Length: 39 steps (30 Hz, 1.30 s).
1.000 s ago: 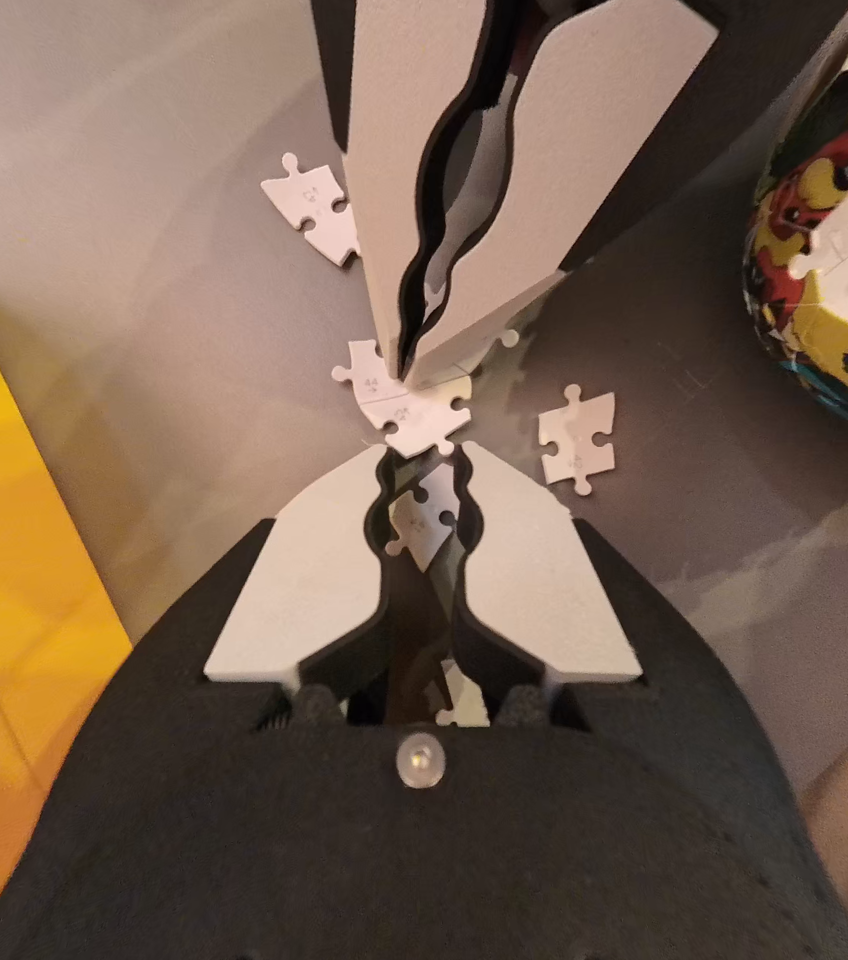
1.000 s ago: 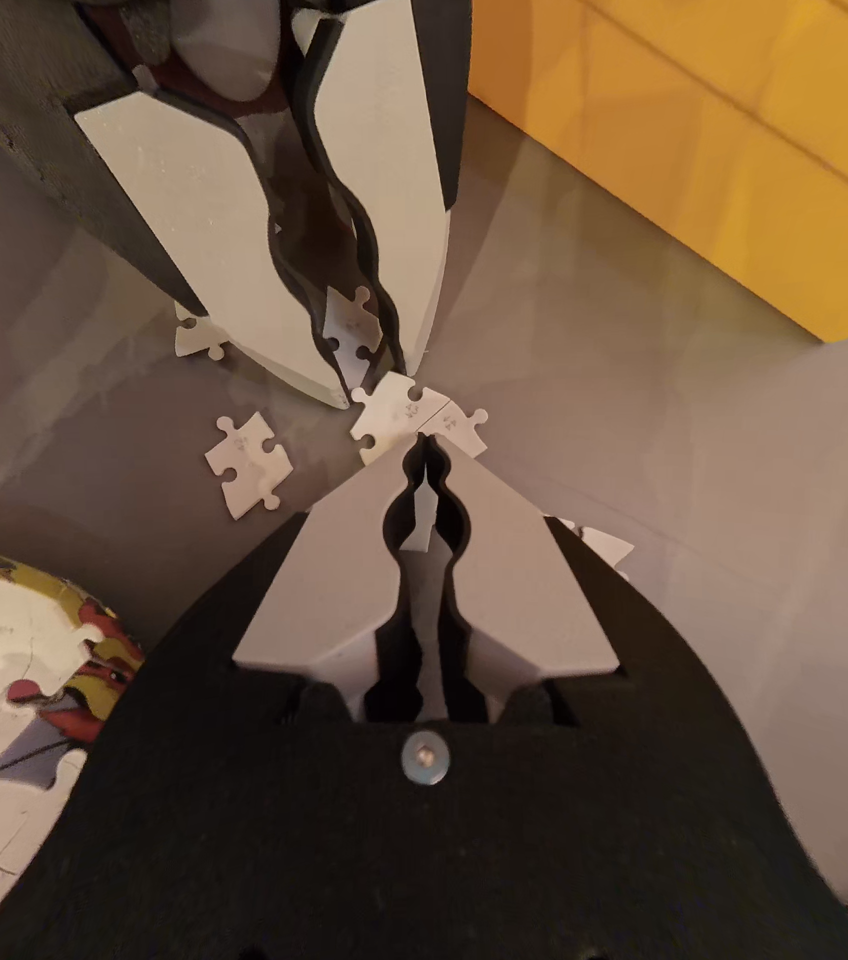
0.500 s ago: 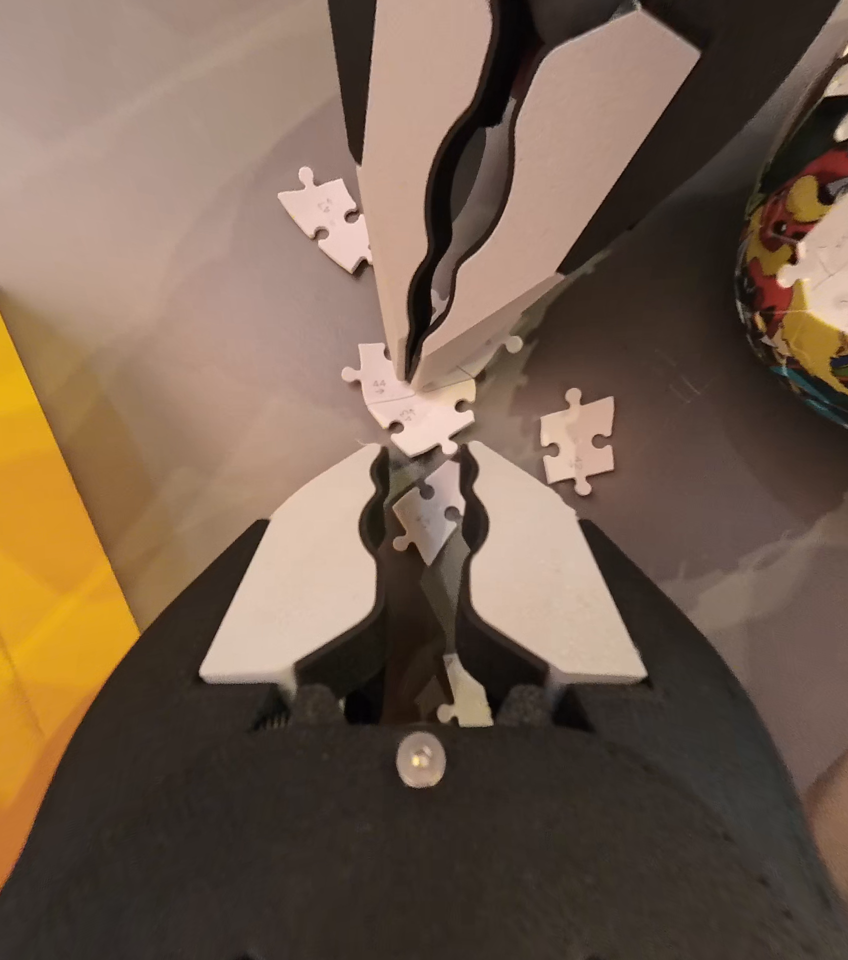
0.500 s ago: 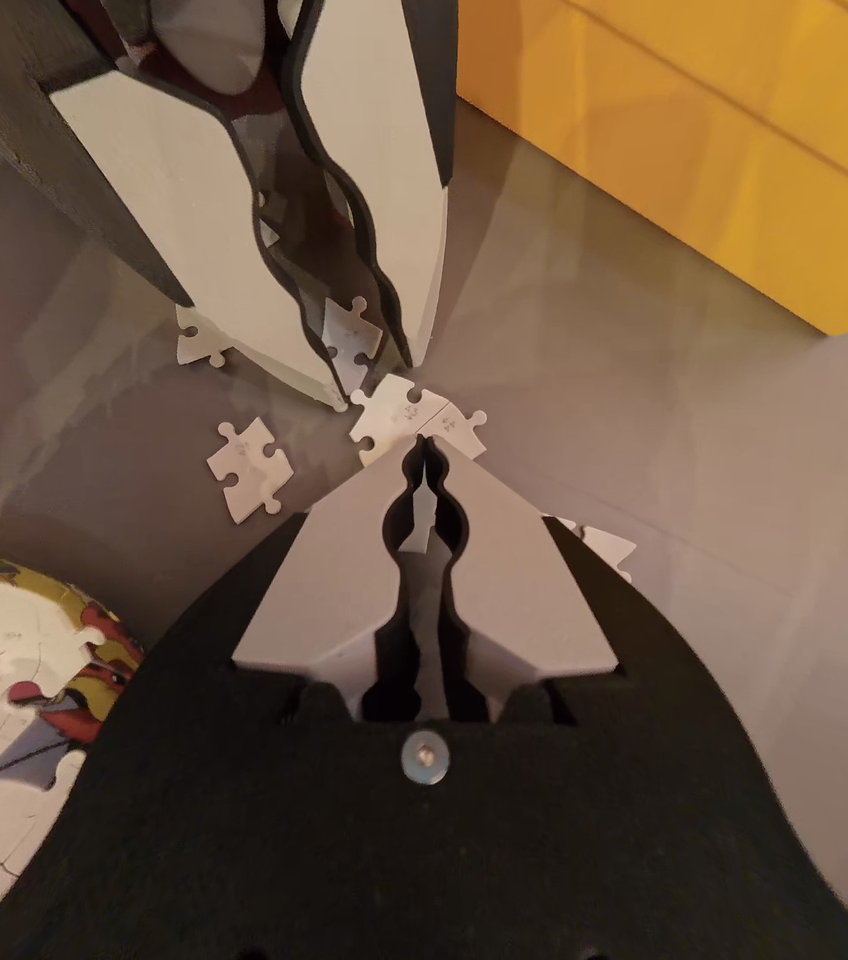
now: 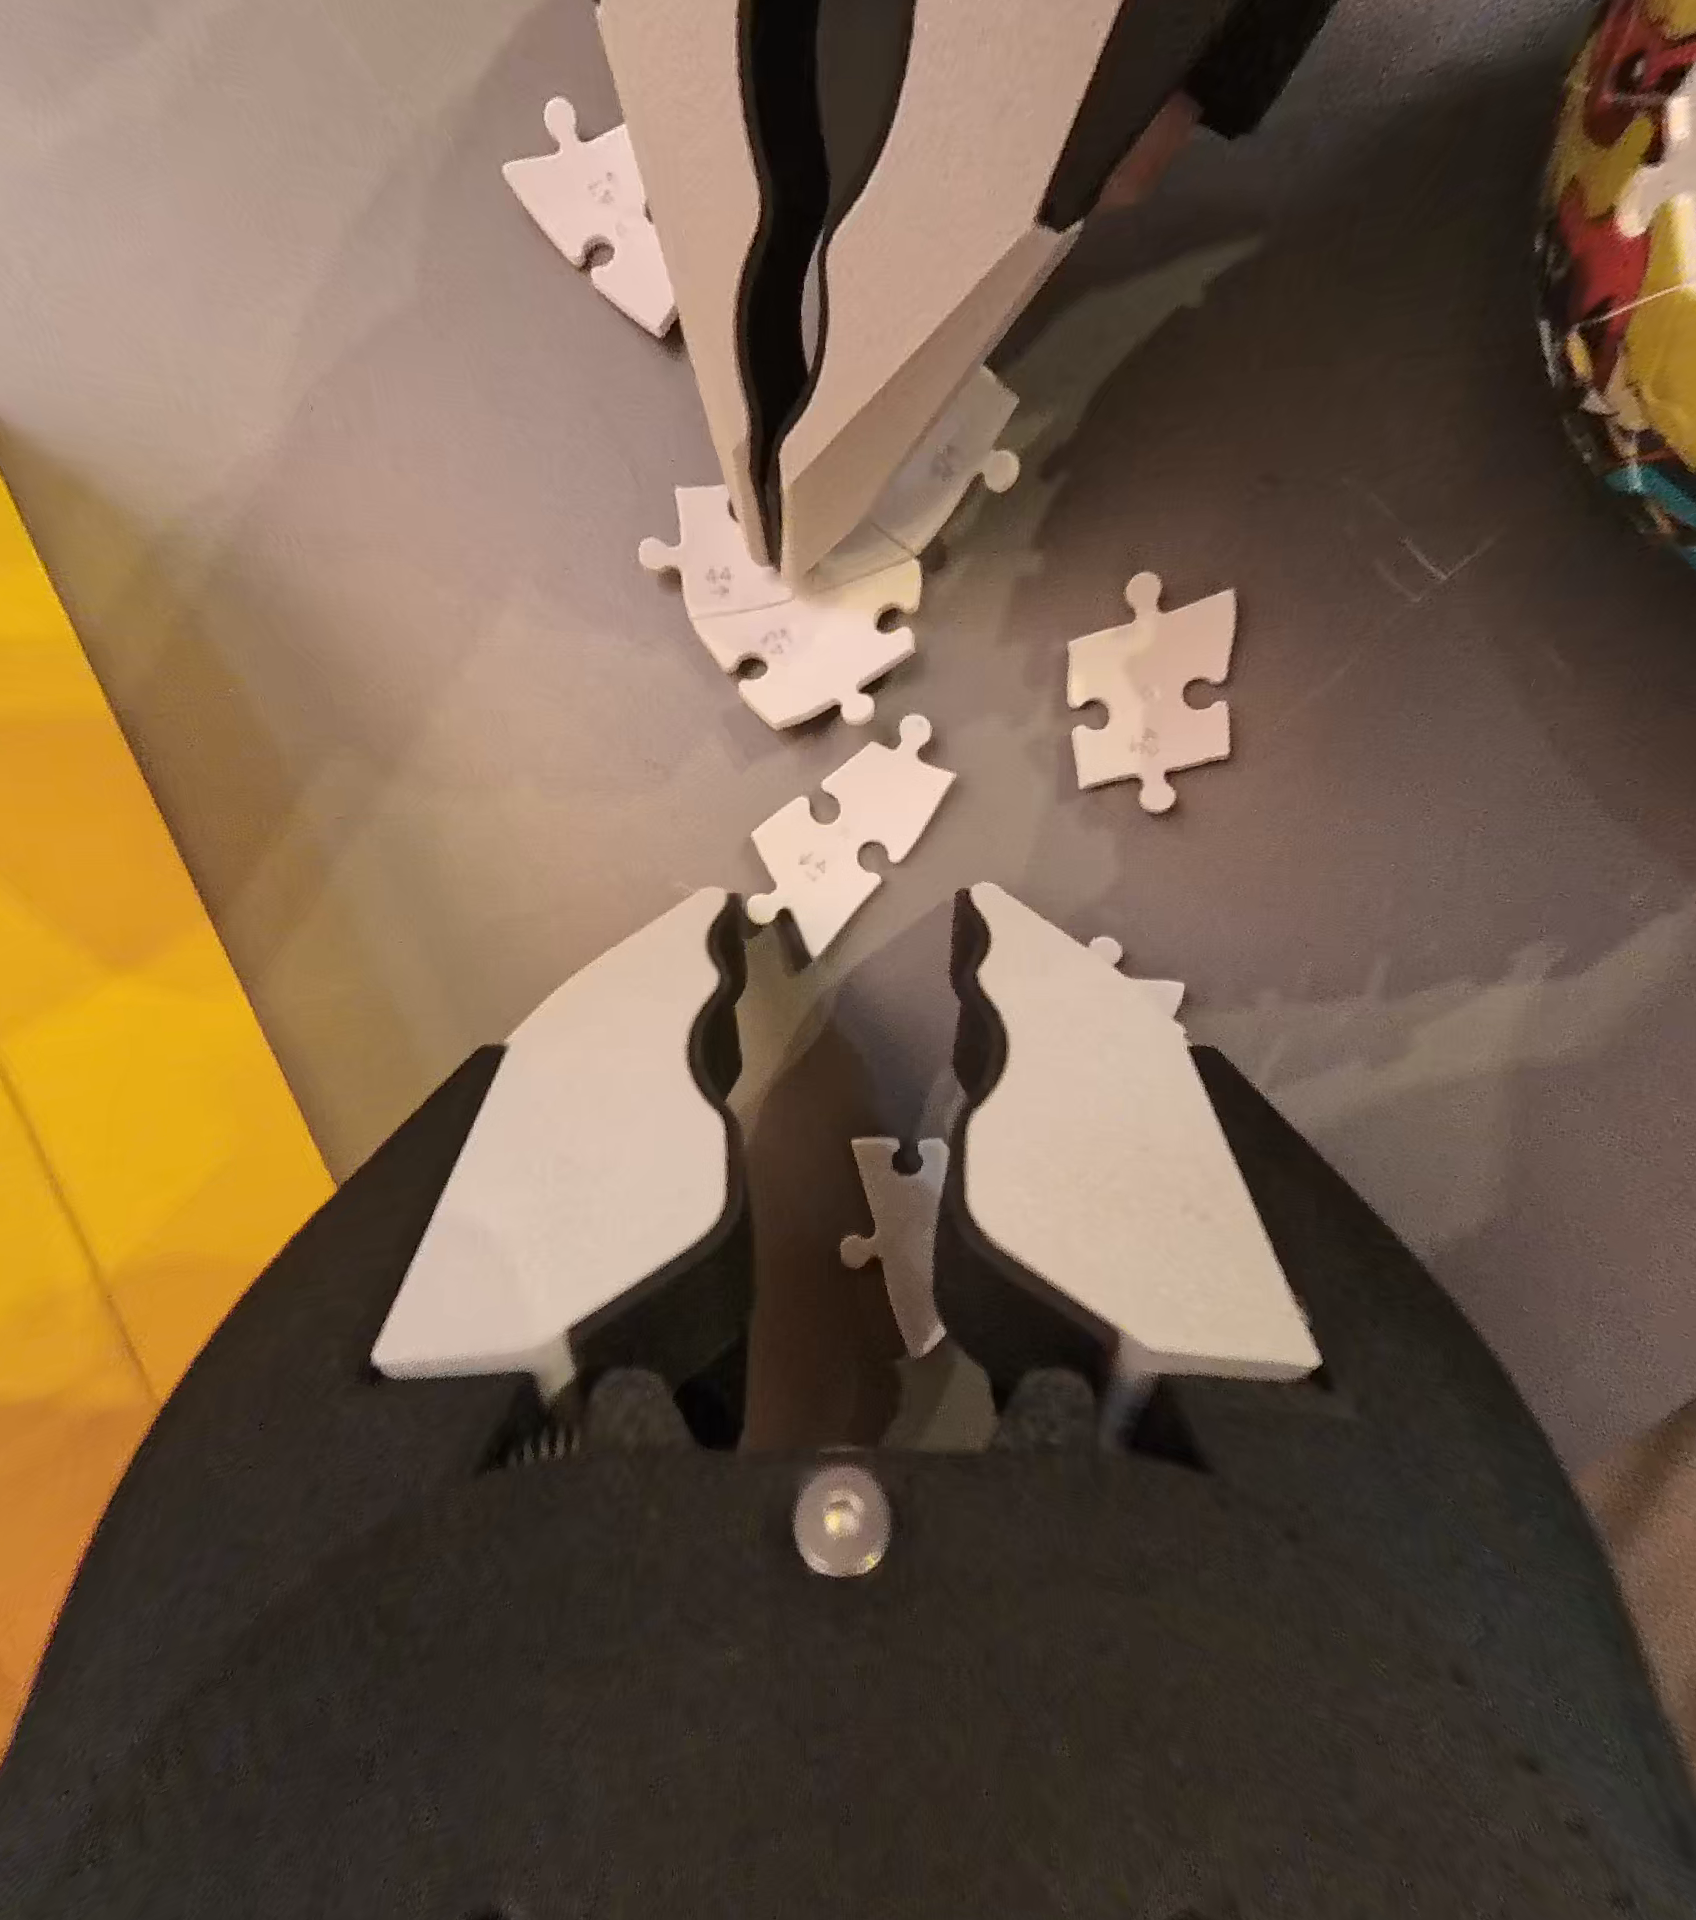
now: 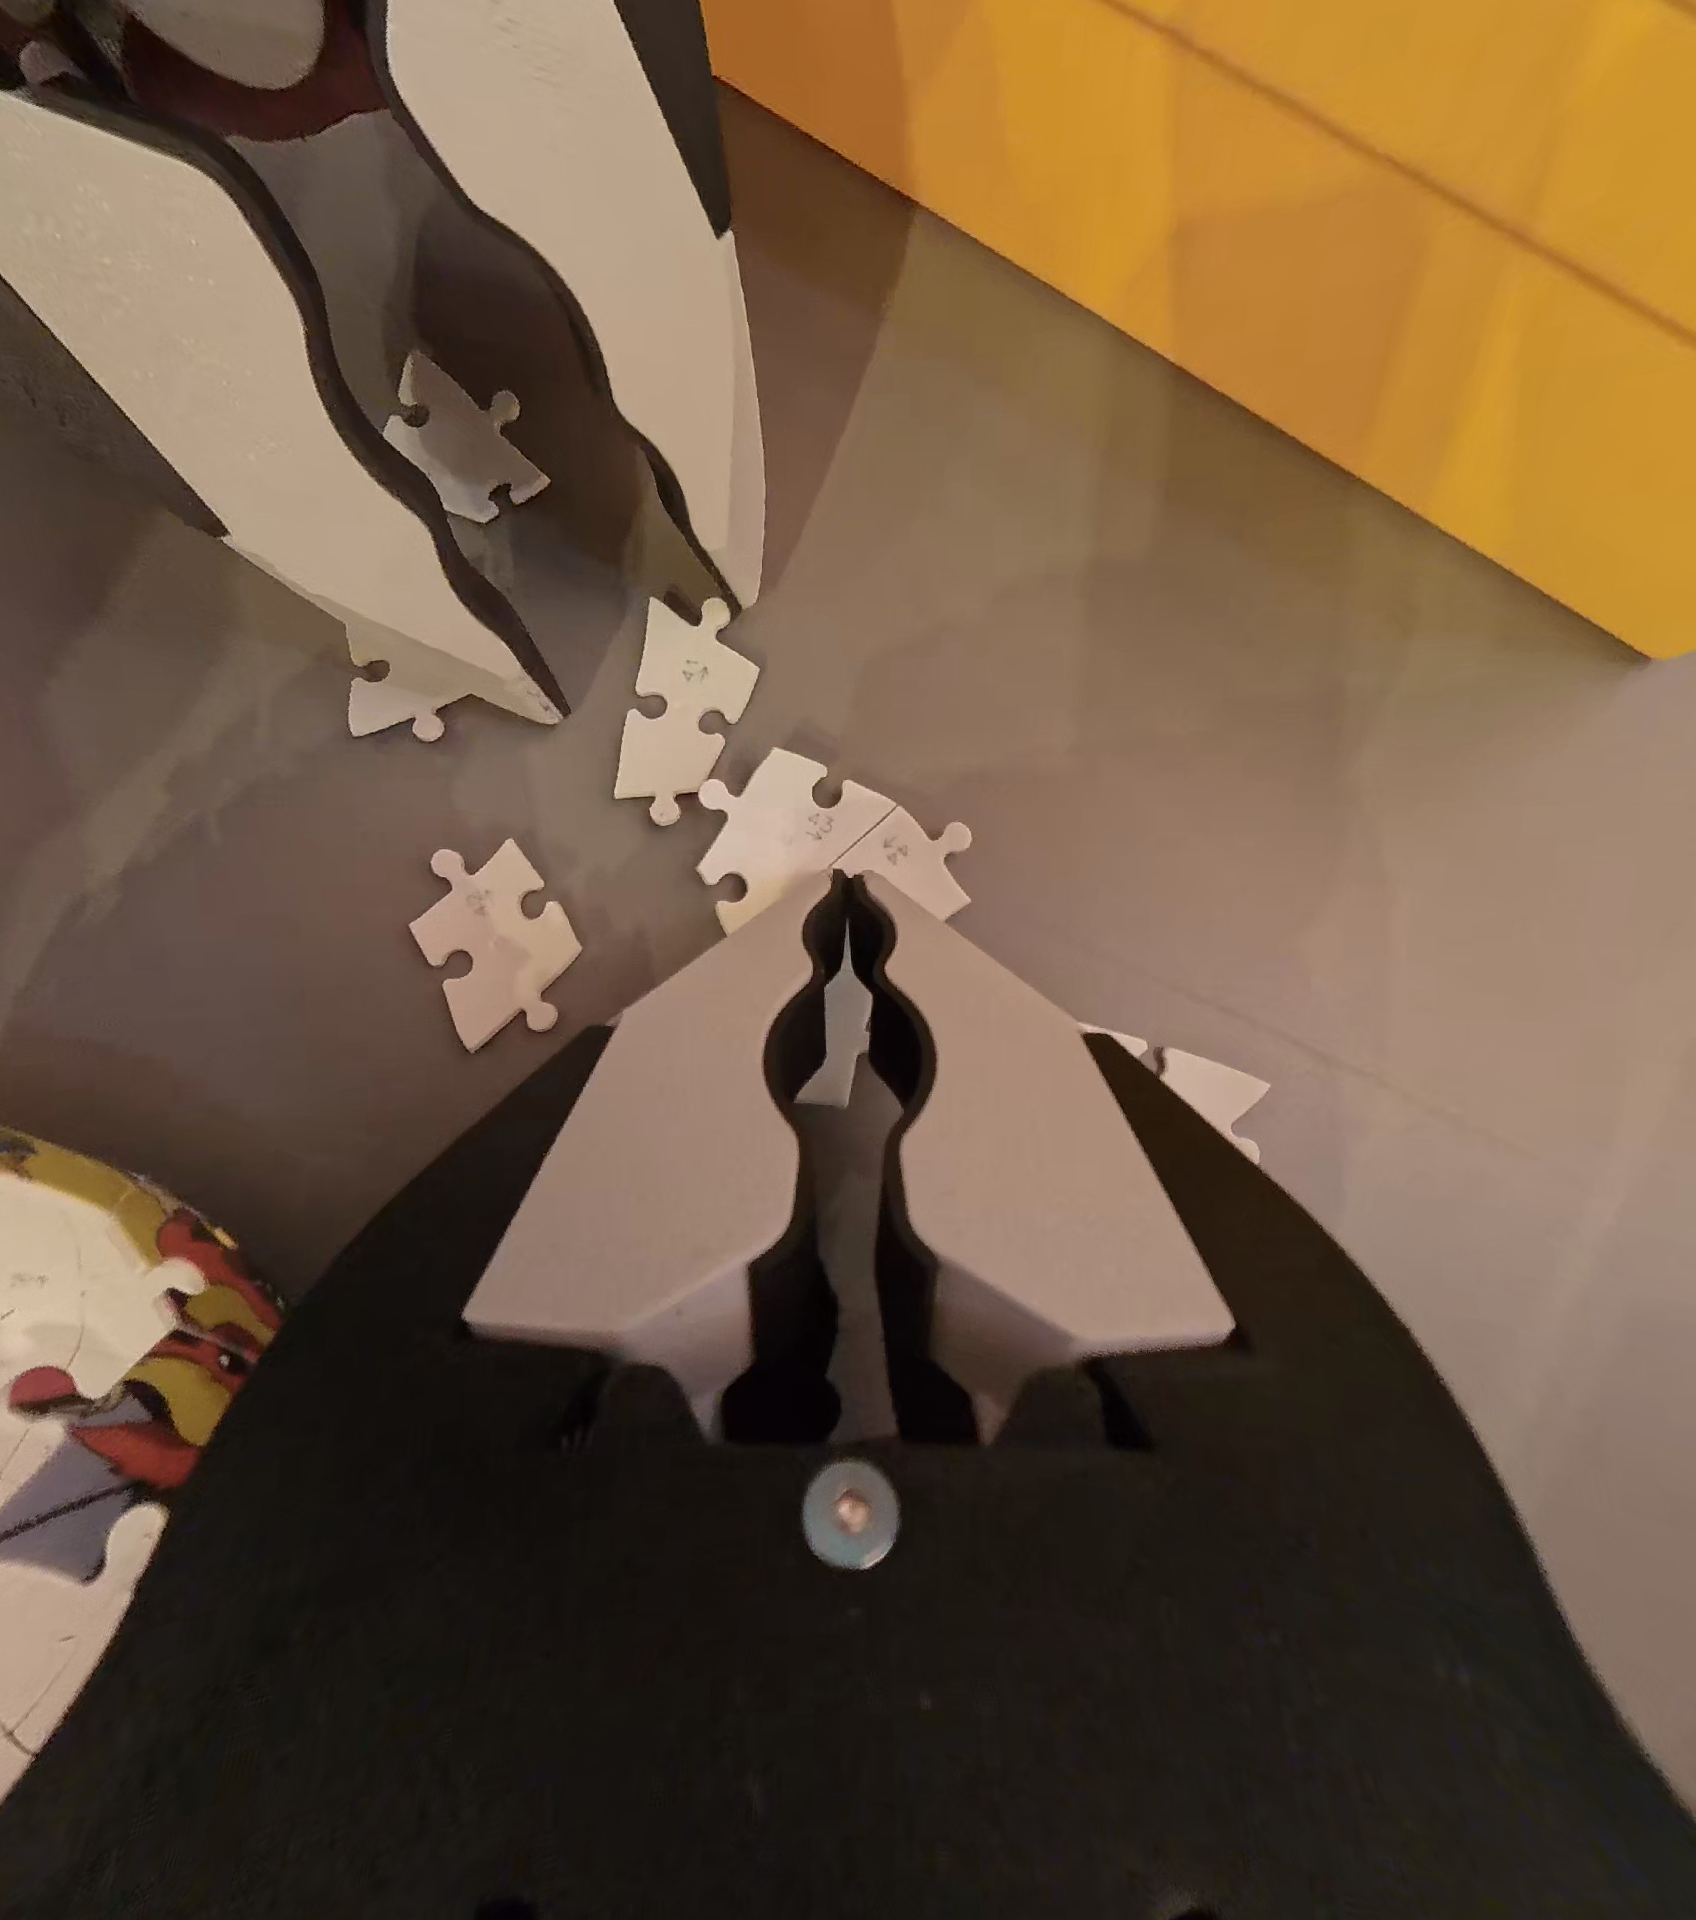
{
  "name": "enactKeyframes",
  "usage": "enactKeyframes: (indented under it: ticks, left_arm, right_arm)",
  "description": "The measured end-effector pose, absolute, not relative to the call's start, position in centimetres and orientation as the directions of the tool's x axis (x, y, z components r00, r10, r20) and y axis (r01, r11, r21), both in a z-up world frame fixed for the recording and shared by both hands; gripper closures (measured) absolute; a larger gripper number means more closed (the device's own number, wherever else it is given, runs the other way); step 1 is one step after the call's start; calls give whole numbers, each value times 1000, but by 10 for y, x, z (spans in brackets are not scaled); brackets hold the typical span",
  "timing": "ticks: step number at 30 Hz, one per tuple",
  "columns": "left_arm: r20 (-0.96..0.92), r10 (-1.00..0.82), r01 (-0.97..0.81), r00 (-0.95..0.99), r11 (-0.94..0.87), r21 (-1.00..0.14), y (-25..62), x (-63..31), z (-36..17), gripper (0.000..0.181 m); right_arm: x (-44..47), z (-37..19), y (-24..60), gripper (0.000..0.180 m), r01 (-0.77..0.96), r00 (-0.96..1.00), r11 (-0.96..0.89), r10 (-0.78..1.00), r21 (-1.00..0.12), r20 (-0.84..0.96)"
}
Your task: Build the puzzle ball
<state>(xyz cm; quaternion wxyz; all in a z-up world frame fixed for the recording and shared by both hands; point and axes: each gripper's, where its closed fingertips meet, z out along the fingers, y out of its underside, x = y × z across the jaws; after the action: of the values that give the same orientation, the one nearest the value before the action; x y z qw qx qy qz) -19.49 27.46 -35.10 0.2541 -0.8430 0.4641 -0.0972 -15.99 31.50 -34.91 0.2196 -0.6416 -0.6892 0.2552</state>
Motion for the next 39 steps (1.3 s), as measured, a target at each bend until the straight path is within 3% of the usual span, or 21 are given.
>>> enactKeyframes:
  ticks: [9, 26, 34, 39]
  left_arm:
    - [-89, -830, -737, 550, -433, -519, 277, -197, -351, 150]
    - [-93, -831, -735, 549, -427, -526, 276, -198, -345, 157]
    - [-68, -771, -663, 633, -494, -562, 270, -210, -335, 158]
    - [-52, -820, -672, 570, -429, -604, 256, -186, -326, 156]
  right_arm:
    - [-160, -349, 314, 180, 775, -81, 46, 996, -630, -27]
    - [-136, -305, 328, 180, 663, 5, -60, 997, -746, -76]
    - [-114, -297, 343, 173, 649, 93, -123, 992, -751, -82]
    - [-112, -304, 331, 174, 691, 36, -86, 996, -718, -84]
